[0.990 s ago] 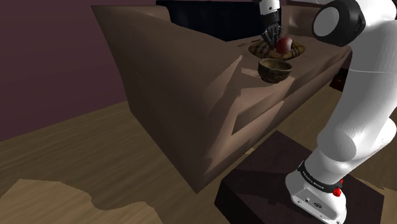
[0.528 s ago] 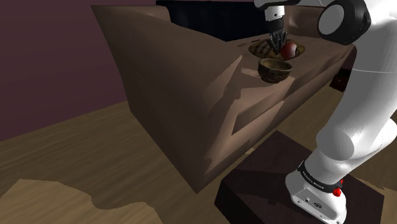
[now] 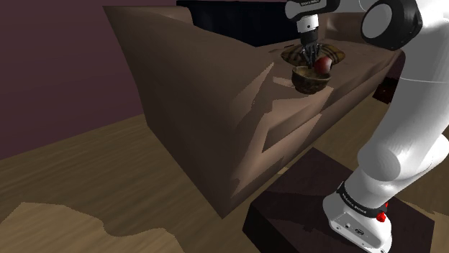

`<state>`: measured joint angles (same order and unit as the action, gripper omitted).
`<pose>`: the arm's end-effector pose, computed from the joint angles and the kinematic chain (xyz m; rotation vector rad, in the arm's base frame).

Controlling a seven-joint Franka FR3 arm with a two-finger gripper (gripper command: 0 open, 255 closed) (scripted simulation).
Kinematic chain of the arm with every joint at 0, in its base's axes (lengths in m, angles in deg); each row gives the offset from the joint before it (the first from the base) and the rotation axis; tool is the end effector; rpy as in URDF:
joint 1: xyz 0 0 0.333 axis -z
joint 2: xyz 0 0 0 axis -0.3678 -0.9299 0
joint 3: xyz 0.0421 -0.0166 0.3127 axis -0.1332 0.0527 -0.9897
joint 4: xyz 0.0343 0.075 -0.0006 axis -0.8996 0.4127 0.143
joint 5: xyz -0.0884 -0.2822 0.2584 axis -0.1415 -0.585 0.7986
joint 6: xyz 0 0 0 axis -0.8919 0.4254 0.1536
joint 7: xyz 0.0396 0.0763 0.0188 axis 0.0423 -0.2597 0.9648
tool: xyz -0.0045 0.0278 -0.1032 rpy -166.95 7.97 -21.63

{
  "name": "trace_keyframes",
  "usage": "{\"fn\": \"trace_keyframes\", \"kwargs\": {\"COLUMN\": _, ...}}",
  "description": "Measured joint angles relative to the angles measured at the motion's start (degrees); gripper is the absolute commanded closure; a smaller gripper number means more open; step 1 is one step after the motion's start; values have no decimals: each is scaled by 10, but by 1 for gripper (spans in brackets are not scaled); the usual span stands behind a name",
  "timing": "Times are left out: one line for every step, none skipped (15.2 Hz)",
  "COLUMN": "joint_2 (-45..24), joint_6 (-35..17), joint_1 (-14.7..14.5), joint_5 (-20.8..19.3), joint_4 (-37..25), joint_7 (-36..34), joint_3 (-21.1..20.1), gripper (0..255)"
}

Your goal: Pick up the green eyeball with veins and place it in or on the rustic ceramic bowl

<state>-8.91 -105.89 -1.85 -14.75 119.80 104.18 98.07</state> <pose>0.5194 -0.3300 0.5033 2.8837 -0.3140 -0.6156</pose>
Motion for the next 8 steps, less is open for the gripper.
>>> {"fn": "trace_keyframes", "kwargs": {"joint_2": 0, "joint_6": -1, "joint_1": 0, "joint_5": 0, "joint_4": 1, "joint_7": 0, "joint_3": 0, "gripper": 255}}
{"fn": "trace_keyframes", "kwargs": {"joint_2": 0, "joint_6": -2, "joint_1": 0, "joint_5": 0, "joint_4": 2, "joint_7": -1, "joint_3": 0, "gripper": 255}}
{"fn": "trace_keyframes", "kwargs": {"joint_2": 0, "joint_6": -2, "joint_1": 0, "joint_5": 0, "joint_4": 2, "joint_7": -1, "joint_3": 0, "gripper": 255}}
{"fn": "trace_keyframes", "kwargs": {"joint_2": 0, "joint_6": -2, "joint_1": 0, "joint_5": 0, "joint_4": 2, "joint_7": -1, "joint_3": 0, "gripper": 255}}
{"fn": "trace_keyframes", "kwargs": {"joint_2": 0, "joint_6": -2, "joint_1": 0, "joint_5": 0, "joint_4": 2, "joint_7": -1, "joint_3": 0, "gripper": 255}}
{"fn": "trace_keyframes", "kwargs": {"joint_2": 0, "joint_6": -2, "joint_1": 0, "joint_5": 0, "joint_4": 2, "joint_7": -1, "joint_3": 0, "gripper": 0}}
{"fn": "trace_keyframes", "kwargs": {"joint_2": 0, "joint_6": -2, "joint_1": 0, "joint_5": 0, "joint_4": 2, "joint_7": -1, "joint_3": 0, "gripper": 0}}
{"fn": "trace_keyframes", "kwargs": {"joint_2": 0, "joint_6": -2, "joint_1": 0, "joint_5": 0, "joint_4": 2, "joint_7": -1, "joint_3": 0, "gripper": 0}}
